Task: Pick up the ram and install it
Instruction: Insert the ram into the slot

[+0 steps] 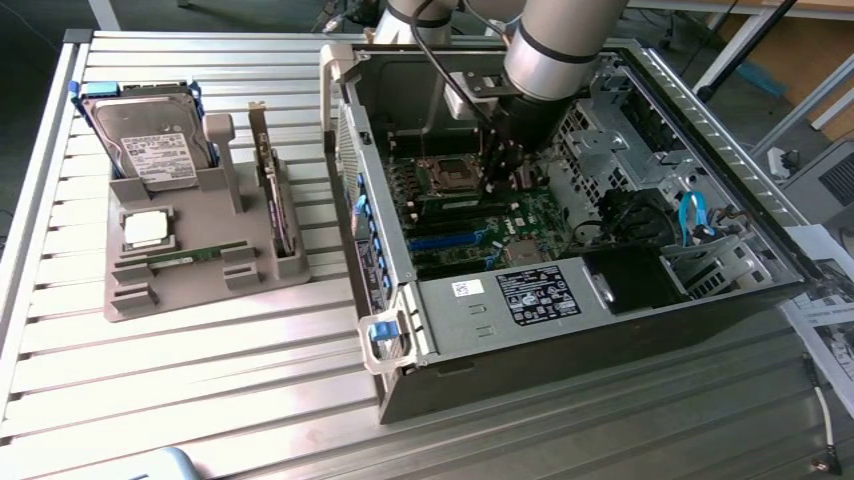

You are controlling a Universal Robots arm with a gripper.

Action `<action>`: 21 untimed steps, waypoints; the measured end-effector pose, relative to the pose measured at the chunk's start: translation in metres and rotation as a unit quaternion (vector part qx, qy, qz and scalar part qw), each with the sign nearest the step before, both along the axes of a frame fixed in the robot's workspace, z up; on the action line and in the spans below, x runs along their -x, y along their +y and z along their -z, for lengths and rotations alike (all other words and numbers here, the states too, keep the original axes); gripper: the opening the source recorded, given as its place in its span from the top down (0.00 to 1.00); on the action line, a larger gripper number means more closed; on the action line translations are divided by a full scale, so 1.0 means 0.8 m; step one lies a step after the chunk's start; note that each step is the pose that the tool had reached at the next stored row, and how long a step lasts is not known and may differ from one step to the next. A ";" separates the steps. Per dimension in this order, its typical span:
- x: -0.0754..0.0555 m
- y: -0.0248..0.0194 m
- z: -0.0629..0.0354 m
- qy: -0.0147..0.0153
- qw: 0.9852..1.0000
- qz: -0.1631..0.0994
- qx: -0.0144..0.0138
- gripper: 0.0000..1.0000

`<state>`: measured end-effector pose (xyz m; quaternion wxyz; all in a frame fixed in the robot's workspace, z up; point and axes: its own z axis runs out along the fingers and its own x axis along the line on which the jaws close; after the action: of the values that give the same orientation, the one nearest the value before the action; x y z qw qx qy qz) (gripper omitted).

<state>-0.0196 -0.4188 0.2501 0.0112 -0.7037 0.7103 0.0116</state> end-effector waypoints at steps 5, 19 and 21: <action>0.001 0.0008 0.004 0.000 1.000 0.000 0.000 0.88; 0.001 0.0028 0.006 0.000 1.000 0.000 0.000 0.88; 0.001 0.0028 0.006 0.000 1.000 0.000 0.003 0.88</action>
<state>-0.0202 -0.4165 0.2455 0.0089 -0.7037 0.7104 0.0091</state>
